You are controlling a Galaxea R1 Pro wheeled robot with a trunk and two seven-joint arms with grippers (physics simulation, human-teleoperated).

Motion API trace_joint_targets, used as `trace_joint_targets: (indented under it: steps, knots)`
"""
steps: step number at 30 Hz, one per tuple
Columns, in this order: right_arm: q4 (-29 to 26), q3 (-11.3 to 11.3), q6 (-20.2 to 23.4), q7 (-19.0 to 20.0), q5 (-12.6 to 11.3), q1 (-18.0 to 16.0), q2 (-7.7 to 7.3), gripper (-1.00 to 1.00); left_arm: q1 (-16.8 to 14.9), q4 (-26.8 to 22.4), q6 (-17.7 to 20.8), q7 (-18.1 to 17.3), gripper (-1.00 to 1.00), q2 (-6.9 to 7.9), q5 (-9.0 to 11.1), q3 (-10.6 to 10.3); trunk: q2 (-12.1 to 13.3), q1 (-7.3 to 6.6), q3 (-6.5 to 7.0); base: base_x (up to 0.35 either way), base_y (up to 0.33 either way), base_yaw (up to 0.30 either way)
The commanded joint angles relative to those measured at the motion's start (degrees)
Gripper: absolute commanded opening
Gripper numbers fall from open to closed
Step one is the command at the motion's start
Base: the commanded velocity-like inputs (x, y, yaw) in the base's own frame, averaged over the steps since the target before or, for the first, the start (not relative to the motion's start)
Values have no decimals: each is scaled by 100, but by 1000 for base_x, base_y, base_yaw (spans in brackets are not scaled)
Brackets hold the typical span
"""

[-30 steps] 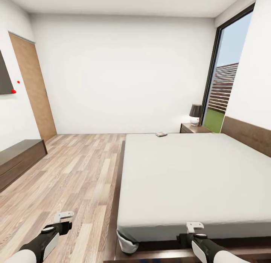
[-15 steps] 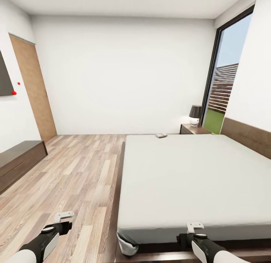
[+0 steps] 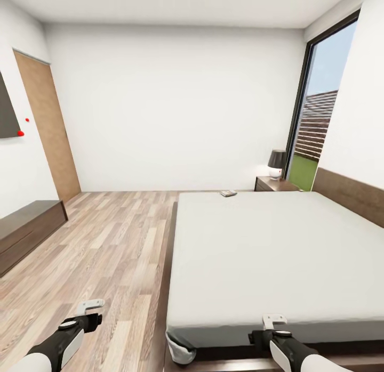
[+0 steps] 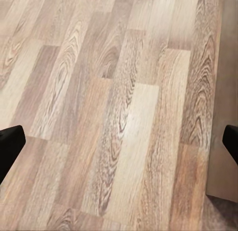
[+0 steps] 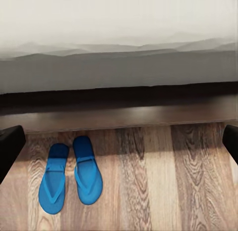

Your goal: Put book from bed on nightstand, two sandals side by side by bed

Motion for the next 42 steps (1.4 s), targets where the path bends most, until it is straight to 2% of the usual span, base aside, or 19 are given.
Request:
trace_joint_targets:
  steps: [1, 29, 42]
  knots:
    - [-14, 48, 34, -13, -54, -1, -2, 100, 0, -14, 34, 22, 100, 2, 54, -22, 38, -23, 12, 0, 0, 0]
    - [-14, 52, 34, -13, -22, -1, 17, 100, 0, -14, 34, 22, 100, -2, 54, -22, 1161, -638, 514, 0, 0, 0]
    - [-14, 52, 34, -13, -9, -1, 26, 100, 0, -17, -58, -19, 100, 1, 70, -23, 1161, -638, 514, -20, 0, 0]
